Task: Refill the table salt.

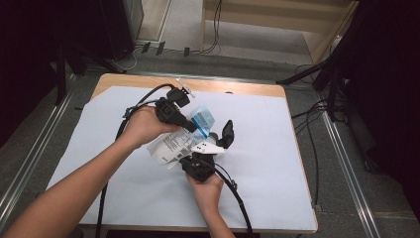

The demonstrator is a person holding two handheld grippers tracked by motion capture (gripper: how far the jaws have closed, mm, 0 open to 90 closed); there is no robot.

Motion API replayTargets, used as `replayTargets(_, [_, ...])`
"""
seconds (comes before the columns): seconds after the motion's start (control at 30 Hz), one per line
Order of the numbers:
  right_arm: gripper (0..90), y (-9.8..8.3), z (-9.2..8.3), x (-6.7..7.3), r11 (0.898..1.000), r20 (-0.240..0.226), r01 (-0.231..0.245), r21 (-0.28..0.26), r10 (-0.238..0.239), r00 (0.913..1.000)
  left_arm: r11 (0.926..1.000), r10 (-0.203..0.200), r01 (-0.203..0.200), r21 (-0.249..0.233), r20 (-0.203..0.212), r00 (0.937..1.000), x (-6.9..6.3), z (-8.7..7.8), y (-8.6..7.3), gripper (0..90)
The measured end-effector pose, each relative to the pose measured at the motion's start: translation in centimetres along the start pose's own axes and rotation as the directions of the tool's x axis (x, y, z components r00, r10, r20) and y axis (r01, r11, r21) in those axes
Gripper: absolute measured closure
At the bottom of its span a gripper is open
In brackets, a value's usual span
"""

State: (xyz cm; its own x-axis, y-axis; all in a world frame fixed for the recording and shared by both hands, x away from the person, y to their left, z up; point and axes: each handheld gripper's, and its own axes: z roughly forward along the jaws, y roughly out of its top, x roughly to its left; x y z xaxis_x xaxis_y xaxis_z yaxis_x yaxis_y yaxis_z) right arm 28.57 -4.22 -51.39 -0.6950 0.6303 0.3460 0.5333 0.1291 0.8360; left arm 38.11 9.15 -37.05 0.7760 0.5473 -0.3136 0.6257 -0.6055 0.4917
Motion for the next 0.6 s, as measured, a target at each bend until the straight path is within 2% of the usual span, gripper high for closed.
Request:
replayTargets(0.27, [90.0, 0.1, 0.0, -0.1, 1.0, -0.017, -0.026, -0.007, 0.026, 0.9995, 0.9999, 0.003, -0.003, 0.014, -0.005, 1.0, 0.1, 0.3, 0.5, 90.0])
replayTargets(0.33, [90.0, 0.1, 0.0, -0.1, 0.999, -0.021, -0.032, -0.01, 0.031, 0.9993, 0.9999, -0.003, 0.003, 0.015, -0.013, 0.9999, 0.0, 0.4, 0.6, 90.0])
replayTargets(0.4, [90.0, 0.1, 0.0, -0.1, 0.999, -0.024, -0.036, -0.015, 0.036, 0.9991, 0.9995, 0.012, -0.012, 0.03, -0.02, 0.9997, -0.1, 0.4, 0.8, 90.0])
replayTargets(0.6, [90.0, 0.4, 0.0, 0.2, 0.999, -0.023, -0.034, -0.021, 0.033, 0.9992, 0.9985, 0.021, -0.018, 0.052, -0.045, 0.9988, -0.5, 0.6, 1.2, 90.0])
